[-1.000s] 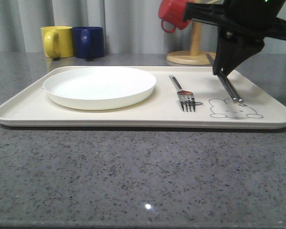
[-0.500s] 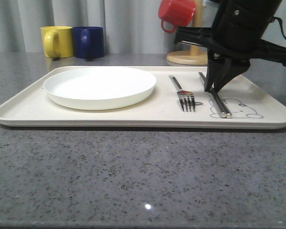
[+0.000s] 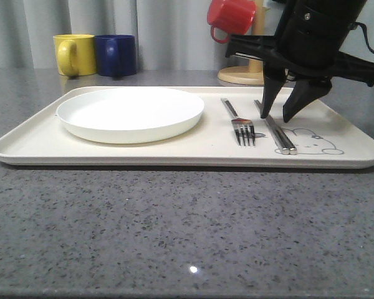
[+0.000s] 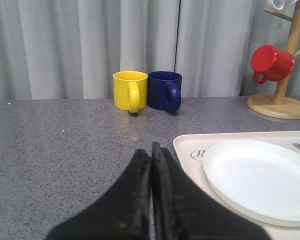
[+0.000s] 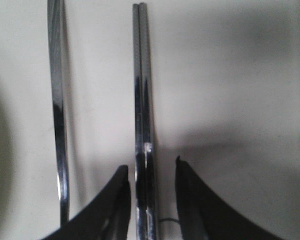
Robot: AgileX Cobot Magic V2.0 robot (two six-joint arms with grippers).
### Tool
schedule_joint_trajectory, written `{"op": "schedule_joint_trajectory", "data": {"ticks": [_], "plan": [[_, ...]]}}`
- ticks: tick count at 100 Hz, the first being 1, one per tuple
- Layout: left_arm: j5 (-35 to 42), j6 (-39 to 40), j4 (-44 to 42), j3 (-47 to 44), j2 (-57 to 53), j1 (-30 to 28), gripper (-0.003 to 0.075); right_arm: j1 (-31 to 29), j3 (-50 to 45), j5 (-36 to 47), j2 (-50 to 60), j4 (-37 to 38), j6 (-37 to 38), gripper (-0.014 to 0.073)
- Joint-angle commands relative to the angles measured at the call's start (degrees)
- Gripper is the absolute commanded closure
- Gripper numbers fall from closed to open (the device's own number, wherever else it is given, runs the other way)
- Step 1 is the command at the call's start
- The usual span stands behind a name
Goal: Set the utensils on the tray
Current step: 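Grasp the metal chopsticks with the right gripper and lay them beside the fork, then raise the right gripper and move it to the spoon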
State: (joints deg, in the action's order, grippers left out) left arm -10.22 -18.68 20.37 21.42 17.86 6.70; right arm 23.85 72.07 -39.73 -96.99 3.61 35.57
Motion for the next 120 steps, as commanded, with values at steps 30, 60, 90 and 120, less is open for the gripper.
{"op": "schedule_joint_trajectory", "data": {"ticks": [30,60,90,120], "plan": [[4.87,0.09,0.3,1.51,0.35,-0.06,0.0738,-1.0,1.86,-0.84,6.67,3.39,-2.27,0.0284],[4.87,0.09,0.3,1.51,0.35,-0.06,0.0738,-11.52,1.81,-6.25,13.36,3.45,-13.47,0.0284],[4.87,0.09,0.3,1.51,0.35,-0.06,0.0738,-28.54,1.74,-10.31,13.74,1.28,-25.71,0.0284],[4.87,0.09,0.3,1.51,0.35,-0.06,0.0738,-37.15,1.74,-10.33,9.83,-4.74,-35.26,0.0284]]}}
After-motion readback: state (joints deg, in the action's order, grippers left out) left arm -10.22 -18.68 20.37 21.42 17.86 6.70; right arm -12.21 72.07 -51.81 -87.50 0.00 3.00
